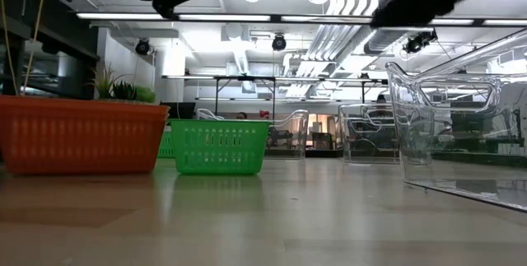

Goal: Stack baskets by color
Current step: Stack the top green bin on top of the middle green bin

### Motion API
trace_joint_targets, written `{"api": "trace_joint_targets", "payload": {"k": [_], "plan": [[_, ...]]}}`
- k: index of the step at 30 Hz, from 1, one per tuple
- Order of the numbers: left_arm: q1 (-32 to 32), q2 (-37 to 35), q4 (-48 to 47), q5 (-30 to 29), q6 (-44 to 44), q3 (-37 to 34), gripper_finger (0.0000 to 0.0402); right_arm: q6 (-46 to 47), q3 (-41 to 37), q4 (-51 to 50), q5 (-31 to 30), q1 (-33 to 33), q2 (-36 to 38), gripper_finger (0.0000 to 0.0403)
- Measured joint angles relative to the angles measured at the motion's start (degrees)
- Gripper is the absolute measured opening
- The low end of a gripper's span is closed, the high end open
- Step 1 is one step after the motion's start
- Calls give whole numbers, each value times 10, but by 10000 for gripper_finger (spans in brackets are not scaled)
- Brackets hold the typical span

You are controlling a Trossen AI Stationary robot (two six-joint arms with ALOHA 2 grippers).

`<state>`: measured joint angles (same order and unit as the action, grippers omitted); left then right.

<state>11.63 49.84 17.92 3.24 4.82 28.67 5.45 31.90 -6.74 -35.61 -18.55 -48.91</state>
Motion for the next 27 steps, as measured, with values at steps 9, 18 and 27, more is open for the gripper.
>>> {"api": "trace_joint_targets", "payload": {"k": [9, 18, 27], "plan": [[-47, -23, 115, -119, -3, -75, 209, -88, -101, 330, 44, 2, 32, 248], [-50, -23, 118, -121, -2, -75, 209, -40, -102, 316, 46, 1, 31, 248], [-41, 28, -134, -274, -1, 34, 205, -43, -102, 312, 43, 5, 31, 248]]}}
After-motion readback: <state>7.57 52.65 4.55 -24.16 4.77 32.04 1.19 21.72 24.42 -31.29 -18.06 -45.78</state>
